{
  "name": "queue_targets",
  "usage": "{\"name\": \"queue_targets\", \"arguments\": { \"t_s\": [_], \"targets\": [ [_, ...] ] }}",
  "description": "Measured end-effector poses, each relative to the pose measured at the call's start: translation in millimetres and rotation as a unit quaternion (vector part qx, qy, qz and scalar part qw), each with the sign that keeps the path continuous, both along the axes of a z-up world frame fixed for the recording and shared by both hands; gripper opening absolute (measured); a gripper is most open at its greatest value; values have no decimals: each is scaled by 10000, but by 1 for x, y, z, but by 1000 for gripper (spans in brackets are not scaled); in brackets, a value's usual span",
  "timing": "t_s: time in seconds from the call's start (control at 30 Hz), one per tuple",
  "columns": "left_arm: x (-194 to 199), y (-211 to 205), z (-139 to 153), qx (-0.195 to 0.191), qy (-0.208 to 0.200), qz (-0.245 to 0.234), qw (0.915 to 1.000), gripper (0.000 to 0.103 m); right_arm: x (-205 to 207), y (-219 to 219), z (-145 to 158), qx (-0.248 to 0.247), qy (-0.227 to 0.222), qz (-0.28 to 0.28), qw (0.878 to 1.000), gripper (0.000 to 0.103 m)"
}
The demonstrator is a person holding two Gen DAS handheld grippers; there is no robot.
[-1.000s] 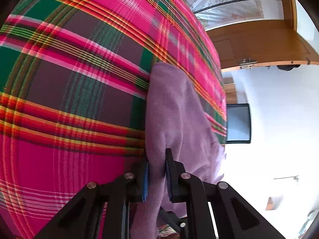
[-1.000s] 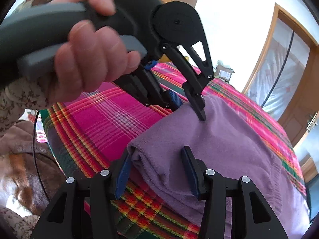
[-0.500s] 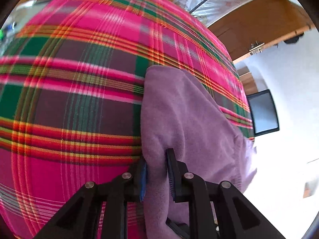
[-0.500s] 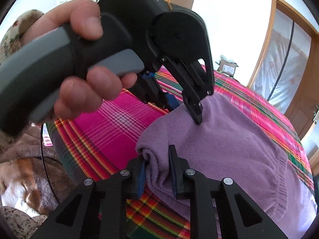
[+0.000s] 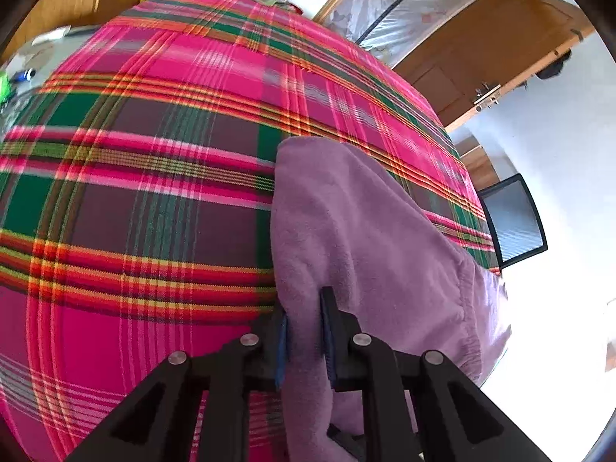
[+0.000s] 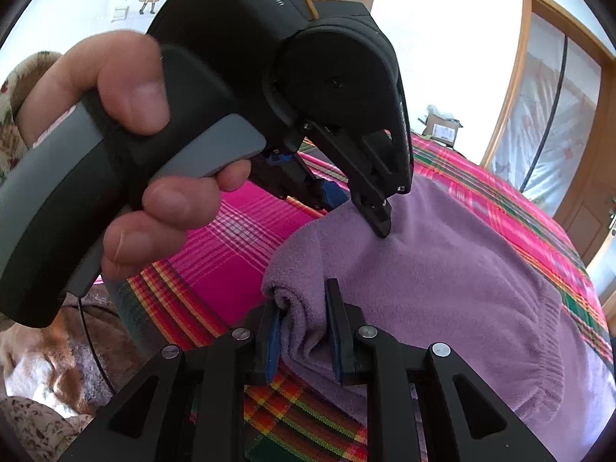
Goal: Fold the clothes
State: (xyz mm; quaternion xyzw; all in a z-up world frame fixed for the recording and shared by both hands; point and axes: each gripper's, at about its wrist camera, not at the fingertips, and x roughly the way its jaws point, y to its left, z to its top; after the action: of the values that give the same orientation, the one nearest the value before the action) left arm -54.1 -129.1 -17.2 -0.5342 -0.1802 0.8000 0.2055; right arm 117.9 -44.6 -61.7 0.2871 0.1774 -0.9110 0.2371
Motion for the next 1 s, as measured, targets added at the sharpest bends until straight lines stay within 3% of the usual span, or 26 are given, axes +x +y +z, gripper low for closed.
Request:
{"name": "queue_targets", "arguments": {
  "t_s": [0.57, 1.0],
  "targets": [
    [10, 1, 15, -311, 724, -147, 9968, 12, -6, 0, 4, -83, -59, 107, 9999, 18],
    [10, -19, 20, -155, 847, 0, 9963, 10, -11, -9, 5, -46, -69, 144, 9999, 17]
  ]
}}
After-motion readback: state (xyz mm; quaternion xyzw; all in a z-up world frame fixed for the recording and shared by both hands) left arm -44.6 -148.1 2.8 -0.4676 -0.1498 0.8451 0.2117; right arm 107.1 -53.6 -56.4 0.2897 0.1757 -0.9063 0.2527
